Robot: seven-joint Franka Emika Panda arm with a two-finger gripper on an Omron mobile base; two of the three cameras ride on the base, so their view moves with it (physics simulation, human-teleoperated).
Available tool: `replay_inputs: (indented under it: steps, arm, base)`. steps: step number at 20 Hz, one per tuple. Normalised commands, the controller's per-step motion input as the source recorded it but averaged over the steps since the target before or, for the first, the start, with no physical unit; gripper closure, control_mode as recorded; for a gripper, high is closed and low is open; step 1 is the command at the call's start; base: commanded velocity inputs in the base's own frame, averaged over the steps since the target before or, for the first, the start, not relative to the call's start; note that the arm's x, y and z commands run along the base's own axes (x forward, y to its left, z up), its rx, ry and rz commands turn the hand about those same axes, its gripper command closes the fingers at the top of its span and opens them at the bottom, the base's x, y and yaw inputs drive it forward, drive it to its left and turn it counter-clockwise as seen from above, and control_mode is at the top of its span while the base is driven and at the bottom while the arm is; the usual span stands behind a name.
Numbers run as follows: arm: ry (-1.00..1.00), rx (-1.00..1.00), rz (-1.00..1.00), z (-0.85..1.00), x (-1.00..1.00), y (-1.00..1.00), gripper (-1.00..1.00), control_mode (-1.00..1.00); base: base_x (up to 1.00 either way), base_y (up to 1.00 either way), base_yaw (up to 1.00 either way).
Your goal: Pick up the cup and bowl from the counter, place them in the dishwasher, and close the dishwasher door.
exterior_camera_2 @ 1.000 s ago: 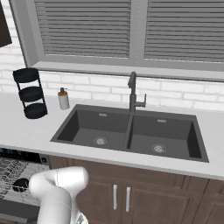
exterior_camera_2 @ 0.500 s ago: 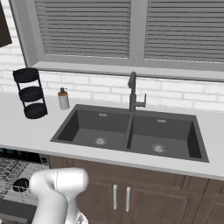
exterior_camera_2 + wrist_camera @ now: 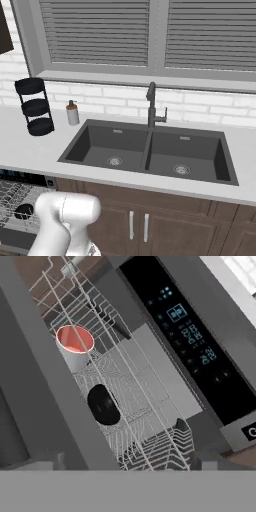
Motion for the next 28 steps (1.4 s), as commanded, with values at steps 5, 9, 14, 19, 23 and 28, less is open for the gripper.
replay_inputs:
  steps: [5, 9, 14, 19, 23, 28]
  arm:
    - [-0.11, -0.18, 0.00, -0.72, -0.11, 0.59, -1.00, -1.00]
    - [-0.09, -0.25, 0.00, -0.94, 0.04, 0.59, -1.00, -1.00]
    - [-0.07, -0.26, 0.00, -0.98, 0.08, 0.66, -1.00, -1.00]
    - [-0.24, -0.16, 0.00, -0.55, 0.19, 0.20, -1.00, -1.00]
    - [-0.22, -0.12, 0.00, -0.50, 0.55, 0.00, -1.00, -1.00]
    - [-0.16, -0.07, 0.00, -0.29, 0.74, -0.15, -1.00, -1.00]
  base:
    - [0.00, 0.00, 0.00]
    - [0.00, 0.00, 0.00]
    - [0.00, 0.00, 0.00]
    - [0.00, 0.00, 0.00]
    - [0.00, 0.00, 0.00]
    - [0.00, 0.00, 0.00]
